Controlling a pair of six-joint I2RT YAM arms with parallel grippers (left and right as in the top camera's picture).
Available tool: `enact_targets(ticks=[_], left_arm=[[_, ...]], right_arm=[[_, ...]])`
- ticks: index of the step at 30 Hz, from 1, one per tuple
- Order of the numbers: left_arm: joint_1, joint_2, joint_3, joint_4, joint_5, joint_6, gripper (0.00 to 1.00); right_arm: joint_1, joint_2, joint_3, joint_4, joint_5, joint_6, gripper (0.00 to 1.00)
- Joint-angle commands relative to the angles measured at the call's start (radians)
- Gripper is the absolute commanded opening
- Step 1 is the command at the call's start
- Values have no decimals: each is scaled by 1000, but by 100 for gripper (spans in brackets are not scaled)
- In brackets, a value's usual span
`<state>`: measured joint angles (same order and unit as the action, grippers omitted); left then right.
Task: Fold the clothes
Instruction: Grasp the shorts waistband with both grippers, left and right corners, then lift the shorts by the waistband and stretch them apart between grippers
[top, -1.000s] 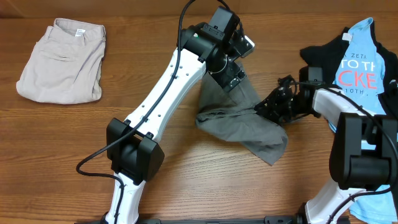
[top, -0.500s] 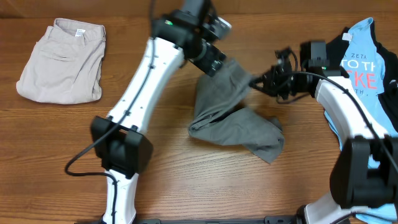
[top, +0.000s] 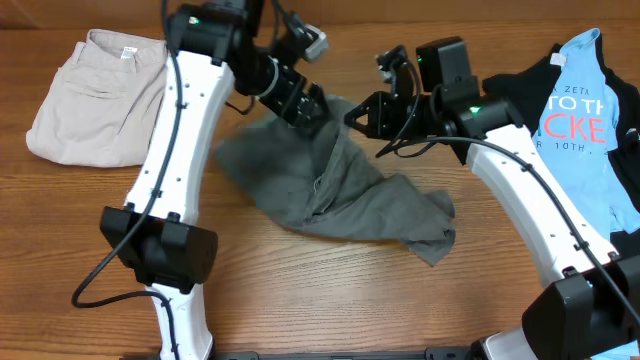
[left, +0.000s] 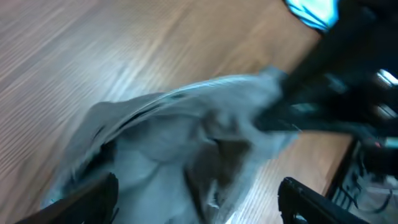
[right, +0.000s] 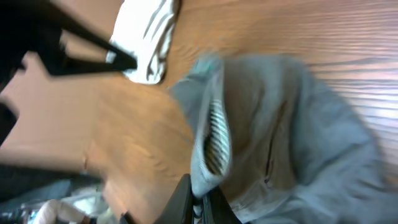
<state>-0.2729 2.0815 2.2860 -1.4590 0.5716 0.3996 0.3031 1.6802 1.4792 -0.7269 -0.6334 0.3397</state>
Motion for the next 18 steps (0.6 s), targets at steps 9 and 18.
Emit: enact_targets(ticks=[9,18], left_arm=[[20,-22,5,-43,-433,-283,83],[99,-22,-119,-80,-475,-133,86]], right_arm=[[-124,-11,19,-69,128,-72,4],[-265,9,19,-117,124,-204,4]])
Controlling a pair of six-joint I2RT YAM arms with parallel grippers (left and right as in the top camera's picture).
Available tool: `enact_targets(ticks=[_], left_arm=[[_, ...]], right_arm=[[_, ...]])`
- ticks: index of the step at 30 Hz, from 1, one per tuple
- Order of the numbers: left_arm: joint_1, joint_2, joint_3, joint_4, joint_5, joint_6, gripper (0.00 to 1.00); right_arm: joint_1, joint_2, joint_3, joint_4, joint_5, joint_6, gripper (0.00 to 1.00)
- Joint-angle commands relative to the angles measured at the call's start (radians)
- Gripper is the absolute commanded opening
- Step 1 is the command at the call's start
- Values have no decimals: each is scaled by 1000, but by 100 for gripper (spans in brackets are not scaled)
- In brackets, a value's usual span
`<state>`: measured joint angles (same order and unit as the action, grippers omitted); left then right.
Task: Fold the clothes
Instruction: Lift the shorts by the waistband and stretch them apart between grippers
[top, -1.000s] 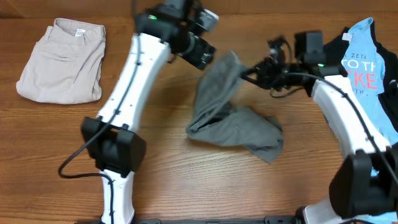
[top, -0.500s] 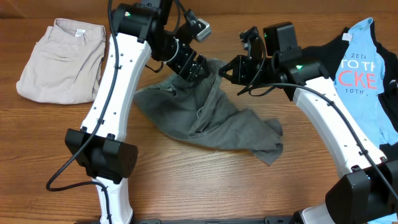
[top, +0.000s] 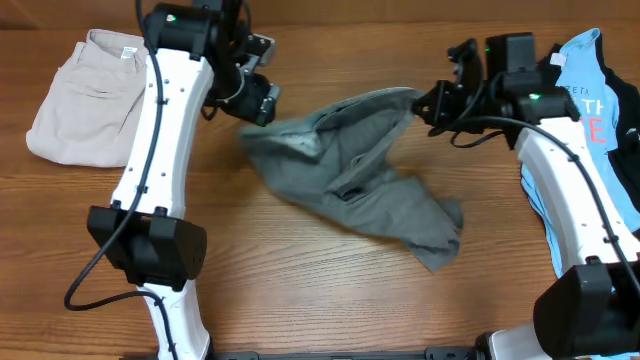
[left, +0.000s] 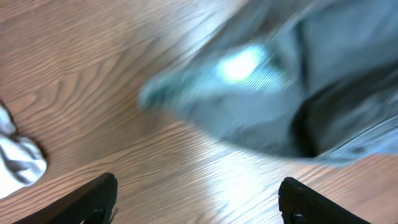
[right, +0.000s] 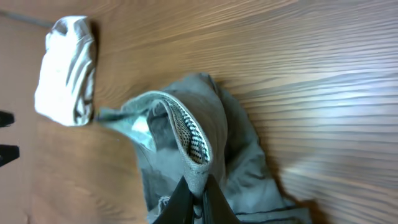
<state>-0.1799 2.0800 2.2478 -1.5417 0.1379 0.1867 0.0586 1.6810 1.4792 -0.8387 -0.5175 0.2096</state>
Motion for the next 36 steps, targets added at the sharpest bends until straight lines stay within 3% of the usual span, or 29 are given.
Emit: enact_targets(ticks=[1,7,18,28,30,32,33,35,36], left_arm=[[9,-21,-118,11,-41,93,86],[39,-21,-318,153,-32,105,85],[67,-21,-628,716,-32,55,87],[66,-19,-832,1152,184,62,88],[66,-19,-851,1212,224,60,82],[66,-19,-865,1260,269,58,68],[66,-19,-869,1274,282,47,53],[66,-19,-869,1295,283,-14,4],[66,-19,-869,1302,283,-29,4]], right_arm=[[-26,11,19,-12,4,-89,4],[-28,19,19,-40,3,-133,4],[-28,19,19,-39,2,-137,4],[-28,19,19,-39,2,-136,4],[-28,19,19,-39,2,-136,4],[-28,19,19,-39,2,-136,4],[-28,19,19,-39,2,-136,4],[-28,19,19,-36,2,-136,4],[-28,19,19,-32,2,-136,4]])
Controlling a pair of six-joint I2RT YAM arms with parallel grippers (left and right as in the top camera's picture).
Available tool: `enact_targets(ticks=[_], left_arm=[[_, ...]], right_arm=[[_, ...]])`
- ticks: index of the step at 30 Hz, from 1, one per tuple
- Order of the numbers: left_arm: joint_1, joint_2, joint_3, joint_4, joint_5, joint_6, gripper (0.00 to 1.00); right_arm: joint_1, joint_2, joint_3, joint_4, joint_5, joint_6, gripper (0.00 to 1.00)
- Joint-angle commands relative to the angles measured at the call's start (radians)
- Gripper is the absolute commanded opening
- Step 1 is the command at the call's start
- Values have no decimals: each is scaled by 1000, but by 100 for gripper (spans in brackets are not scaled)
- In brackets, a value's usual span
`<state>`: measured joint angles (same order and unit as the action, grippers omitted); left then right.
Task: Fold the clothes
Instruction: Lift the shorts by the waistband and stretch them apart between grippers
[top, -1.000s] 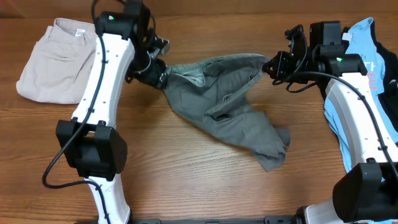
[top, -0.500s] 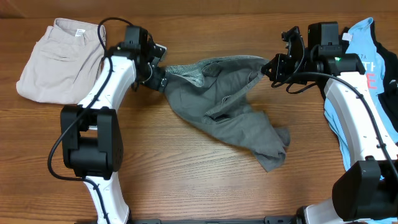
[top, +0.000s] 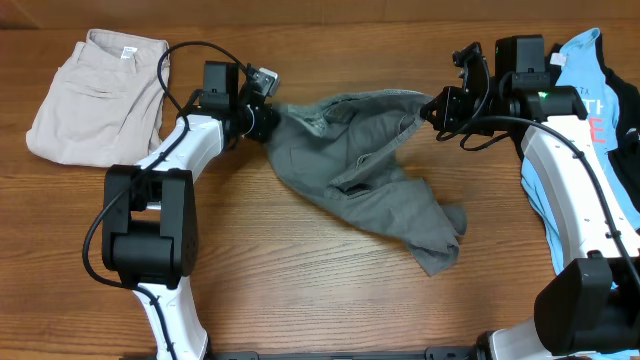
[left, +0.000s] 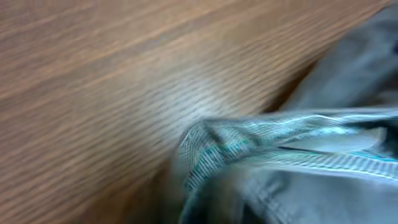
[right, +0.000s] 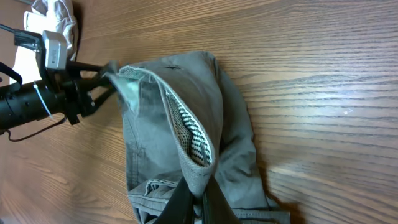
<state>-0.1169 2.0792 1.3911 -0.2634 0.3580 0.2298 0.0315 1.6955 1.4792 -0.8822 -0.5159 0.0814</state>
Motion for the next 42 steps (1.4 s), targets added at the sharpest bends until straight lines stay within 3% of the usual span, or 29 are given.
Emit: enact_targets(ticks=[1,5,9,16,24,28,31,42], left_arm=[[3,-19,-12,30,72,-82,4],[7,-48,34,-18,82,-106,4],[11,-163,170,-201,10,-106,4],[12,-389,513,-518,-79,-64,4],[12,-549,768,-734,-105,-45,4],[12,-611,814,-820,-108,-26,4],[12,-665,826,-860,-108,-23,4],[12,-858,826,-993,-282,-24,4]], right_arm=[[-1,5,19,15,0,-8,4],[-13,-5,43,13,3,-16,4],[-53,-27,151,-77,13,-39,4],[-136,-41,459,-357,88,-105,4],[-215,-45,826,-679,94,-139,4],[-261,-65,1011,-812,97,-138,4],[-286,-125,1069,-811,97,-126,4],[-291,-415,1084,-811,176,-103,4]])
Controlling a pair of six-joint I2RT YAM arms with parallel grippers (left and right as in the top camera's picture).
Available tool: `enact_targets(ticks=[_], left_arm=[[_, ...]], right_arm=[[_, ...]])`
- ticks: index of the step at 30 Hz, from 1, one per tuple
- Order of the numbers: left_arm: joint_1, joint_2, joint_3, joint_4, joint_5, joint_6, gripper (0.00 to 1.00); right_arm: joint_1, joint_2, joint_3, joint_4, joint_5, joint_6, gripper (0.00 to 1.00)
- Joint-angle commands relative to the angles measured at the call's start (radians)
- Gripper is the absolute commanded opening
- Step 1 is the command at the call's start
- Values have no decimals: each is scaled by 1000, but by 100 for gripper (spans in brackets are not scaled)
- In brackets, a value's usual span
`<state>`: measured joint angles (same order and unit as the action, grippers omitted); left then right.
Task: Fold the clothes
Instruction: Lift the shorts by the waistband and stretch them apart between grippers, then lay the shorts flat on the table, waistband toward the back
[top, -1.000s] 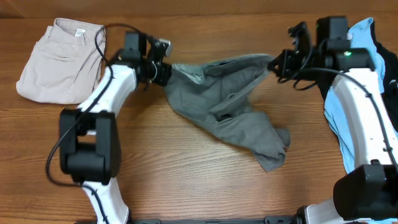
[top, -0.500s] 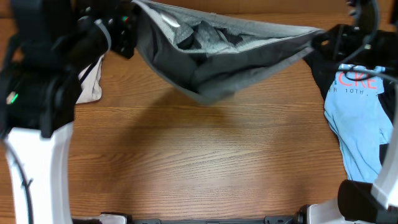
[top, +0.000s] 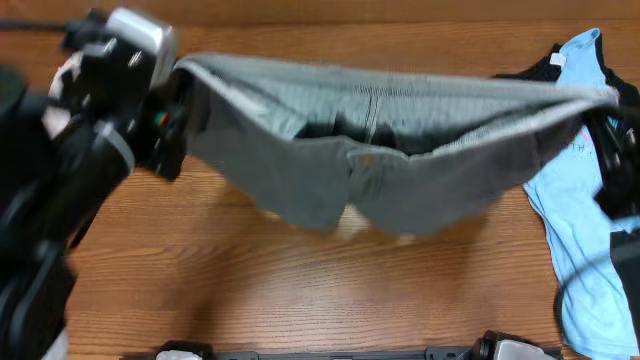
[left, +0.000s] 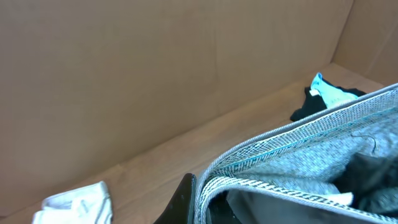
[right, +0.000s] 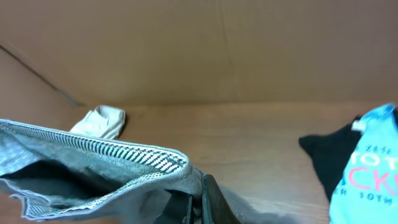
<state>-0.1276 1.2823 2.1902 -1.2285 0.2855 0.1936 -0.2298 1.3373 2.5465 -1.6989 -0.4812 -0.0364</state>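
The grey shorts (top: 400, 170) hang in the air, close under the overhead camera, waistband (top: 380, 85) pulled taut from left to right. My left gripper (top: 183, 88) is shut on the waistband's left end; in the left wrist view the striped lining (left: 280, 146) runs out from the gripper (left: 198, 202). My right gripper (top: 612, 100) is shut on the right end, and the right wrist view shows the waistband (right: 124, 154) pinched at the gripper (right: 200, 202). The legs dangle below, off the table (top: 300, 290).
A blue printed T-shirt (top: 585, 210) lies at the right over a black garment (right: 323, 155). A folded beige garment (right: 99, 121) rests at the far left, hidden in the overhead view by my left arm (top: 90, 130). Cardboard walls (left: 155, 62) stand behind.
The shorts lay on the table with both grippers low at the waistband's ends. Now both grippers are high, further apart, and the shorts hang stretched between them.
First both grippers were close together at the crumpled shorts, the left open, the right shut on the waistband. Then the right held its end out to the right. Then the left sat low at the waistband's other end. Now the shorts hang spread.
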Motion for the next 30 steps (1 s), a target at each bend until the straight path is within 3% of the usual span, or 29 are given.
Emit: enact_targets(ticks=[1,8,15,21,30], left_arm=[[23,-74,27,-42,-235,12,4],[23,-71,23,-110,-323,-17,4],[23,105,17,-122,-348,-31,4],[22,372,16,-123,-337,-77,4],[23,818,16,180,-291,-86,4]], right_arm=[[-29,-71,16,5,141,14,4],[-30,-117,-50,5,141,13,4],[-29,11,-166,6,144,-21,4],[13,277,-192,34,136,-51,4],[112,742,-191,263,137,-38,4]])
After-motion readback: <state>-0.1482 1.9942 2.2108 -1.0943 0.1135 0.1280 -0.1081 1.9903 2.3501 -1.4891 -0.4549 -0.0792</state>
